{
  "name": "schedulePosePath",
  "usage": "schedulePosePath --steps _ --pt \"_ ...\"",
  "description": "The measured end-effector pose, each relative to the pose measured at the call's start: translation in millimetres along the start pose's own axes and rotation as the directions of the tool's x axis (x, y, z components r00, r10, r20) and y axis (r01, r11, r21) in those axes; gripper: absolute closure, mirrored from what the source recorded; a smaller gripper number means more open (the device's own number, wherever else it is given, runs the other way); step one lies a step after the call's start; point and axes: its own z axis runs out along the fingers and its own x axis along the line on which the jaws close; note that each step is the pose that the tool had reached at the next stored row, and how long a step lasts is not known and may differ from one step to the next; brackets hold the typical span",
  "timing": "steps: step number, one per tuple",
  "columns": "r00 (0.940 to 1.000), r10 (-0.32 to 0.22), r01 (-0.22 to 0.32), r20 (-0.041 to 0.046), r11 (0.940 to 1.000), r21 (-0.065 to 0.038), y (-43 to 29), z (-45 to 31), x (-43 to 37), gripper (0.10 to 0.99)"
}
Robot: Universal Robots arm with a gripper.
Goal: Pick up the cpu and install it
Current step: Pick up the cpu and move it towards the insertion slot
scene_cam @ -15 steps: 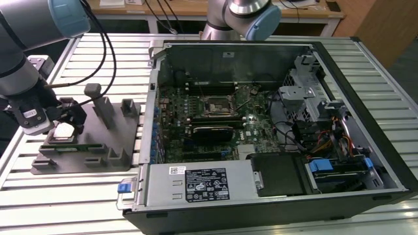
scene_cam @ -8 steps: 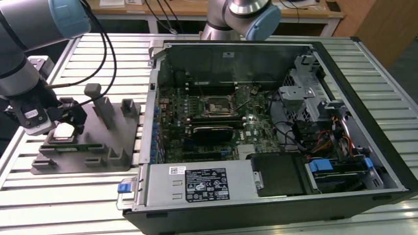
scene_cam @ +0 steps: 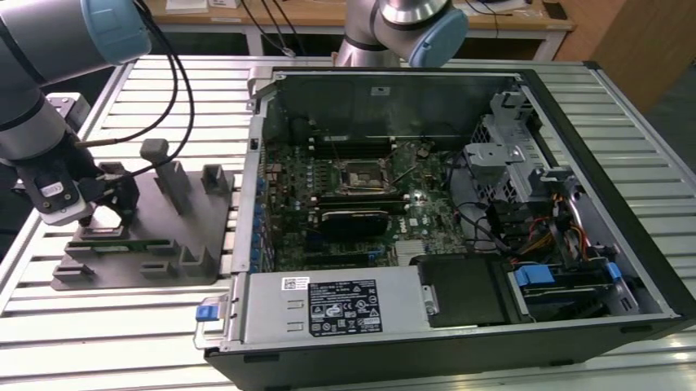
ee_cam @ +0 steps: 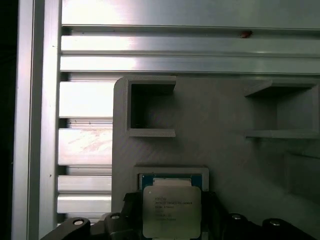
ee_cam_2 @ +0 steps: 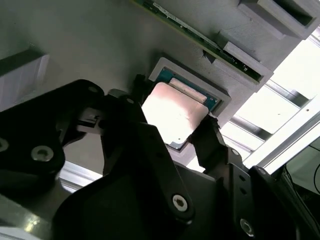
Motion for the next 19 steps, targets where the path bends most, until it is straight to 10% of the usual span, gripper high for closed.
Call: schedulePosePath --steps 3,19 --pt "1.0000 0.000 0.000 -0.0001 1.0000 0.000 0.0 0.0 0.0 0.522" --pt "1.0000 0.000 0.000 0.0000 1.0000 0.000 0.0 -0.8 0.0 0.537"
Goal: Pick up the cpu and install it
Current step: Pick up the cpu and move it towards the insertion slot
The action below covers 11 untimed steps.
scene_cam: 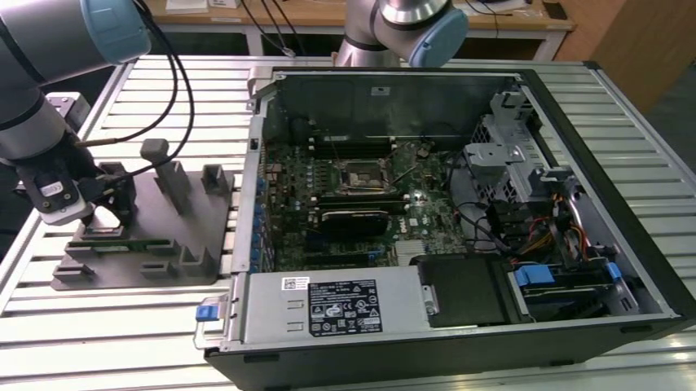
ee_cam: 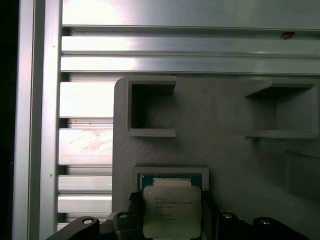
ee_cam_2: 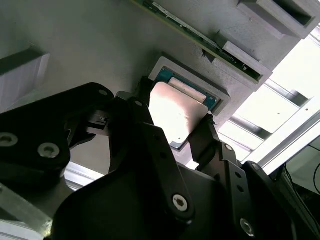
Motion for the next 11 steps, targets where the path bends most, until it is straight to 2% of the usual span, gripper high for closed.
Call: schedulePosePath --steps 9,10,11 --pt "1.0000 0.000 0.000 0.0000 1.0000 0.000 0.0 0.0 0.0 0.533" --pt "1.0000 0.000 0.000 0.0000 1.0000 0.000 0.0 0.0 0.0 0.471" --pt "1.0000 0.000 0.000 0.0000 1.0000 0.000 0.0 0.0 0.0 0.471"
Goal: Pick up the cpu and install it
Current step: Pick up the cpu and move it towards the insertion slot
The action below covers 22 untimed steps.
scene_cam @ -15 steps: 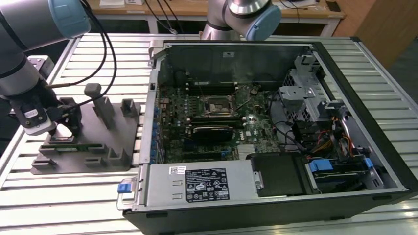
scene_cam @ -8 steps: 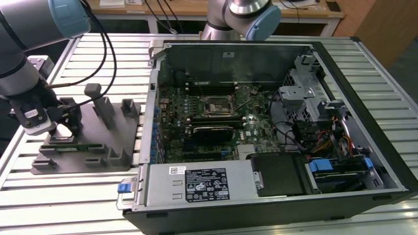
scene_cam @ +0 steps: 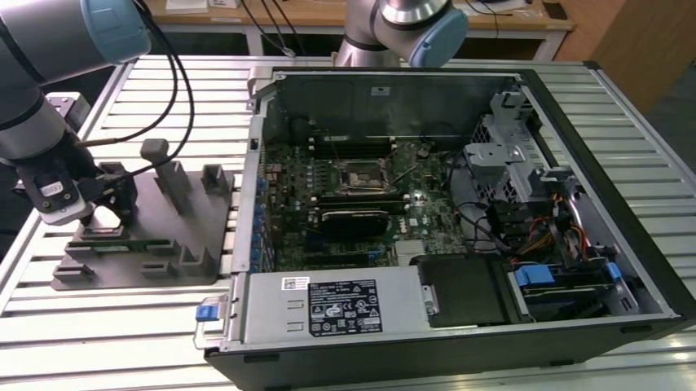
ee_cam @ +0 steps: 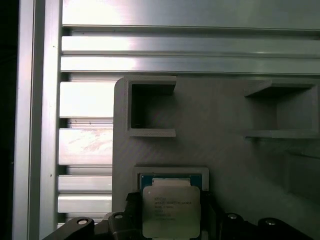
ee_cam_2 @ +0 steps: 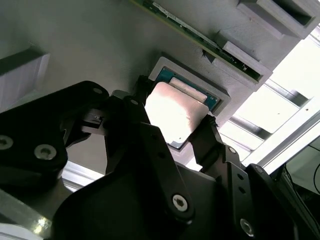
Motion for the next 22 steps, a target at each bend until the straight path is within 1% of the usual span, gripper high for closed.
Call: schedulePosePath --steps 6,12,13,14,20,22 --pt "1.0000 0.000 0.000 0.0000 1.0000 0.000 0.1 -2.2 0.0 0.471" --pt "1.0000 0.000 0.000 0.0000 1.0000 0.000 0.1 -2.6 0.0 0.471" --pt "1.0000 0.000 0.000 0.0000 1.0000 0.000 0.1 -2.6 -0.1 0.486" --pt "1.0000 0.000 0.000 -0.0001 1.0000 0.000 0.1 -2.6 0.0 0.541" --pt "1.0000 0.000 0.000 0.0000 1.0000 0.000 0.1 -2.9 -0.1 0.541" --pt "1.0000 0.000 0.000 -0.0003 1.0000 0.000 0.2 -5.4 0.0 0.541"
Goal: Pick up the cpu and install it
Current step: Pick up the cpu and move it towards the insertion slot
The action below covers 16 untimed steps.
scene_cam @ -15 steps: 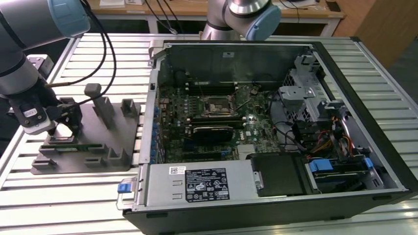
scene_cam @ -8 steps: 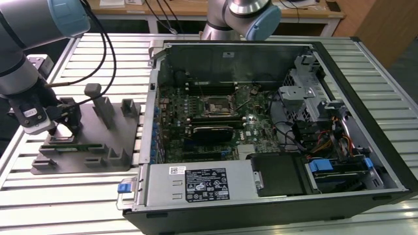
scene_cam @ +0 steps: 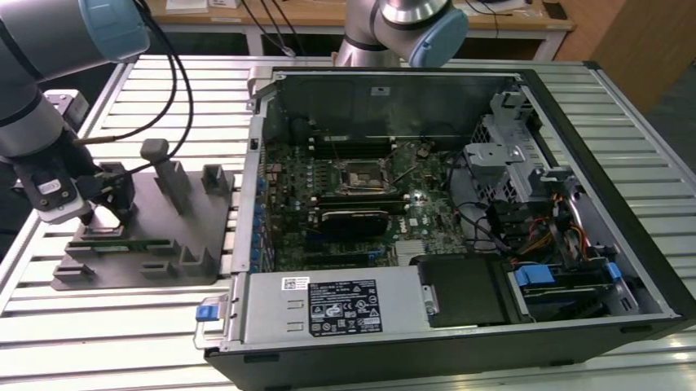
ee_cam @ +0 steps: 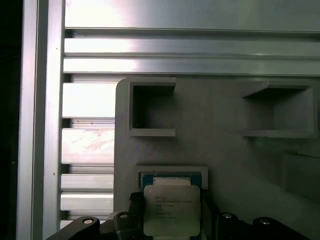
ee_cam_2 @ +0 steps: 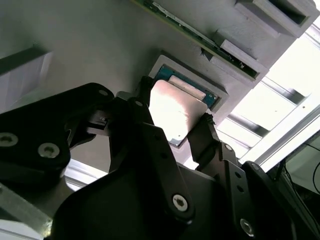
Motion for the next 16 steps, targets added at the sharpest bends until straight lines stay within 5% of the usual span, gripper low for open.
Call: schedulePosePath --steps 16 --pt "1.0000 0.000 0.000 0.0003 1.0000 0.000 1.1 -25.0 -0.5 0.541"
